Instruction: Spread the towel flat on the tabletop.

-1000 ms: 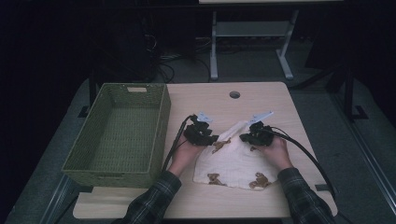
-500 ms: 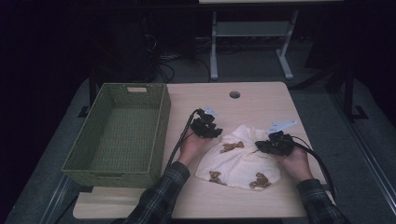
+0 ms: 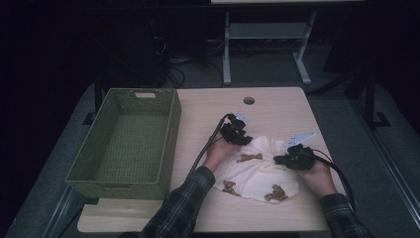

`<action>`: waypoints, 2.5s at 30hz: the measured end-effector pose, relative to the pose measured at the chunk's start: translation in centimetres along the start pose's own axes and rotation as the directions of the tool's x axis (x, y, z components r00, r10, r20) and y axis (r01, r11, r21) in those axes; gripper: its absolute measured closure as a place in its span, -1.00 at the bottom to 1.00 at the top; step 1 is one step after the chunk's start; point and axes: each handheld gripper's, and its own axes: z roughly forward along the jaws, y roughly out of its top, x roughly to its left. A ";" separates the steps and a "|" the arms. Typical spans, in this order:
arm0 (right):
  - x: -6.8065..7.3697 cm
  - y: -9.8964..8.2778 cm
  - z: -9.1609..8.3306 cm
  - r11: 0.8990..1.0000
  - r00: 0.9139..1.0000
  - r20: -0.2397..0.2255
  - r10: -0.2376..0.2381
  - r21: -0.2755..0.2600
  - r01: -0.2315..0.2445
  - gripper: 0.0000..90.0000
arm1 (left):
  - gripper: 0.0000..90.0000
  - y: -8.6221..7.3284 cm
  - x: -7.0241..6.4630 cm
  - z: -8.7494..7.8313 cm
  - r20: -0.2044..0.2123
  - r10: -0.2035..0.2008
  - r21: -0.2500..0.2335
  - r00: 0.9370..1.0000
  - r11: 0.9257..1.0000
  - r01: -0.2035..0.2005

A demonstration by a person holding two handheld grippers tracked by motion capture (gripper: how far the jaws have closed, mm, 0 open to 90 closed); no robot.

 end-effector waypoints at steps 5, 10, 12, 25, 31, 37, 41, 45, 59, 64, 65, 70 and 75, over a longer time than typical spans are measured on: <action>-0.1 0.0 0.0 1.000 1.000 -0.002 -0.003 0.001 0.003 0.99 | 0.63 0.1 -0.7 0.9 0.044 0.011 0.031 0.999 0.999 -0.012; 0.0 0.0 0.0 1.000 1.000 0.000 -0.007 -0.002 0.007 0.99 | 0.99 0.0 -0.5 0.2 0.067 -0.012 0.022 0.998 1.000 0.011; -0.1 0.1 0.0 1.000 1.000 0.002 -0.014 -0.005 0.014 0.98 | 0.99 0.1 -0.3 -0.7 0.060 -0.012 0.006 0.998 1.000 0.012; -1.1 0.1 -2.0 0.994 0.997 0.060 0.053 -0.101 -0.047 0.44 | 0.99 1.0 -4.2 -2.5 0.159 0.082 -0.067 0.984 0.995 -0.072; -1.7 -0.5 -2.6 0.991 0.993 0.089 0.072 -0.119 -0.062 0.42 | 0.52 0.7 -5.0 -1.7 0.143 0.109 -0.085 0.984 0.992 -0.097; -2.0 -0.8 -2.8 0.990 0.991 0.111 0.076 -0.124 -0.062 0.41 | 0.45 1.1 -2.0 -2.8 0.067 0.063 -0.113 0.996 0.992 -0.055; -2.1 -0.9 -3.0 0.990 0.990 0.119 0.075 -0.125 -0.060 0.41 | 0.42 0.6 -0.1 -2.6 0.061 0.017 -0.088 0.998 0.996 -0.011; -2.2 -1.0 -2.9 0.991 0.989 0.123 0.077 -0.118 -0.062 0.41 | 0.28 0.0 0.0 -1.9 0.115 -0.002 -0.059 0.993 0.998 0.009; -2.0 -1.0 -2.9 0.991 0.989 0.129 0.072 -0.119 -0.057 0.42 | 0.16 -1.8 -3.5 -0.4 0.190 0.057 0.002 0.980 0.998 -0.059; -2.0 -1.0 -2.9 0.992 0.989 0.134 0.065 -0.114 -0.050 0.43 | 0.14 -2.5 -3.2 -1.8 0.207 0.051 0.005 0.977 0.999 -0.053; -2.0 -1.0 -2.9 0.992 0.989 0.133 0.066 -0.115 -0.051 0.43 | 0.14 -2.7 -3.3 -2.0 0.210 0.046 0.011 0.977 0.999 -0.050; -1.9 -1.0 -2.8 0.992 0.989 0.137 0.062 -0.114 -0.047 0.43 | 0.15 -3.4 -3.5 -2.4 0.209 0.060 0.022 0.976 0.998 -0.066; -1.8 -1.0 -2.8 0.992 0.989 0.135 0.067 -0.112 -0.052 0.43 | 0.21 -3.7 -3.8 -2.5 0.199 0.077 0.005 0.977 0.997 -0.080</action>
